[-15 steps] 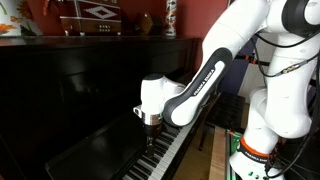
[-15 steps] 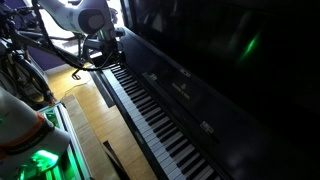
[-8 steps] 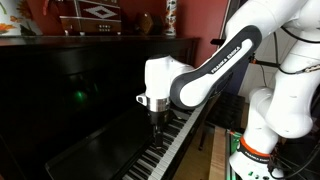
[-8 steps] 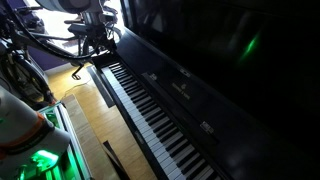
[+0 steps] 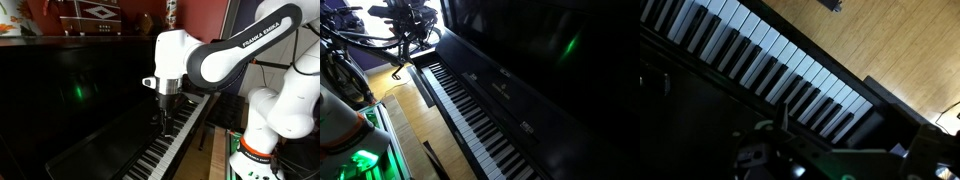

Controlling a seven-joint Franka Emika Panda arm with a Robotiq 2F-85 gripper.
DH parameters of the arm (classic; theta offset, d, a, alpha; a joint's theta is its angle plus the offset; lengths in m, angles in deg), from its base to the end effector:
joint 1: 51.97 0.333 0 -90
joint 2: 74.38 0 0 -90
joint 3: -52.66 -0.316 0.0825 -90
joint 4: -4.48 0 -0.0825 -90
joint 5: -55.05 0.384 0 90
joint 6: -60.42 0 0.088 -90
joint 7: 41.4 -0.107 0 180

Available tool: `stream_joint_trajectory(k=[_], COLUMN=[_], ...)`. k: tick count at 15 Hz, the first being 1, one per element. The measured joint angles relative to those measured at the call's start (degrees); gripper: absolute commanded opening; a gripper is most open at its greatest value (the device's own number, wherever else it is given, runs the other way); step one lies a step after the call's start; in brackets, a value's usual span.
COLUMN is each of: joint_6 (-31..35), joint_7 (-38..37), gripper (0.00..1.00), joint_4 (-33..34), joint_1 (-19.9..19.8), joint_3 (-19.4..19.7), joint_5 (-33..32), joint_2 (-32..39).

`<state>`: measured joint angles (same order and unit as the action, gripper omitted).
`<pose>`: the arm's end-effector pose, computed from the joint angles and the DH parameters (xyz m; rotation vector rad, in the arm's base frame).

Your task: Press the key on the keyboard

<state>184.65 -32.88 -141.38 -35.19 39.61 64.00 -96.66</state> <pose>0.3551 0.2097 0.4029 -2.9747 -0.8640 0.0028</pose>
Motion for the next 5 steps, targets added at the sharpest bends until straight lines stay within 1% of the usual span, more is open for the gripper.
stream_joint_trajectory(k=[5], joint_6=[-0.66], joint_7=[-0.02], gripper=[1.0], joint_4=[-0.61], joint_1=[0.18], joint_3=[0.0], joint_5=[-0.22], joint_2=[-3.13])
